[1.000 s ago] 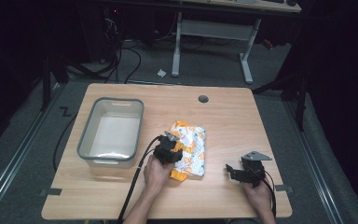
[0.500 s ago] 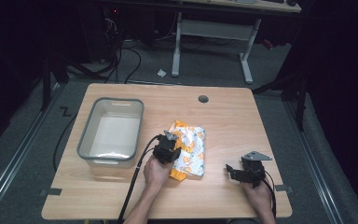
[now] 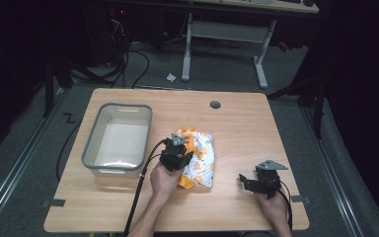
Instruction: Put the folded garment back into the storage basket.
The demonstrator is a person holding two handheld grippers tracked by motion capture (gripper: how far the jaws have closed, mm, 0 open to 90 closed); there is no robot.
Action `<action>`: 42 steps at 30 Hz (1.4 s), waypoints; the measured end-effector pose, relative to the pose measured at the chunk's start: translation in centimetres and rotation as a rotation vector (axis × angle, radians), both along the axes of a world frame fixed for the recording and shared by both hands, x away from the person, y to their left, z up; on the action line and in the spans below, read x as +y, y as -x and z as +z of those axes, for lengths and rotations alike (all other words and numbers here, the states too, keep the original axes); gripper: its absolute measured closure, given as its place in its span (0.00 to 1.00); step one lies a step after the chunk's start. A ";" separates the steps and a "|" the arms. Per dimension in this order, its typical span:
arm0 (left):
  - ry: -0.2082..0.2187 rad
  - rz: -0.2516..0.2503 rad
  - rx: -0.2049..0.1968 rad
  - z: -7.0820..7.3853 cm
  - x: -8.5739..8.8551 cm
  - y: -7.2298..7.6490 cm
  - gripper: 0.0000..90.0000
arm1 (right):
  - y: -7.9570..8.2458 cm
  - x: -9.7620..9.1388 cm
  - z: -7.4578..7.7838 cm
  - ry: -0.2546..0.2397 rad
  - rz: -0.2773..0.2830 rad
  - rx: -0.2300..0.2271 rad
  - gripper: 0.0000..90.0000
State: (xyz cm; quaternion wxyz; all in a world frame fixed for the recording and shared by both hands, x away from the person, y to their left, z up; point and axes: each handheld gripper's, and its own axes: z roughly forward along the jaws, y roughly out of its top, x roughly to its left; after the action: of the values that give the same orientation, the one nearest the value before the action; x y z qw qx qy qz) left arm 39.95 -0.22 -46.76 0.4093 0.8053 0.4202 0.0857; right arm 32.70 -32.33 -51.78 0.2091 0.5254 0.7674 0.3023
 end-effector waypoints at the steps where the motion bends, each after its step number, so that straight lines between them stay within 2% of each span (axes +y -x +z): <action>1: 0.004 -0.005 -0.002 0.2 0.0 0.1 0.84 | 0.0 0.0 0.0 0.000 0.001 0.001 0.26; 8: 0.036 -0.027 -0.031 1.3 0.5 0.7 0.84 | 0.0 0.0 0.0 0.000 0.002 0.000 0.26; 13: 0.086 -0.044 -0.025 1.9 1.0 0.8 0.85 | 0.0 0.0 0.0 0.001 0.008 -0.001 0.26; 20: 0.102 -0.057 -0.032 3.2 1.7 0.8 0.85 | 0.0 0.0 0.0 0.001 0.007 -0.001 0.26; 24: 0.132 -0.059 -0.038 4.1 2.4 1.0 0.85 | 0.0 0.0 0.0 0.000 0.007 -0.001 0.26; 29: 0.133 -0.051 -0.045 4.7 3.3 0.9 0.85 | 0.0 0.0 0.0 0.001 0.007 -0.001 0.26; 38: 0.165 -0.047 -0.057 5.6 4.4 0.7 0.85 | 0.0 0.0 0.0 0.001 0.008 -0.001 0.26; 42: 0.162 -0.046 -0.059 5.9 5.0 0.6 0.85 | 0.0 0.0 0.0 0.001 0.008 -0.001 0.26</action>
State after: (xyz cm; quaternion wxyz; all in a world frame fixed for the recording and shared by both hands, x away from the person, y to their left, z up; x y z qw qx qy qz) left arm 39.35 4.73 -40.89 0.4873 0.7759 0.3952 0.0656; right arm 32.68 -32.33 -51.78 0.2086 0.5222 0.7694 0.3030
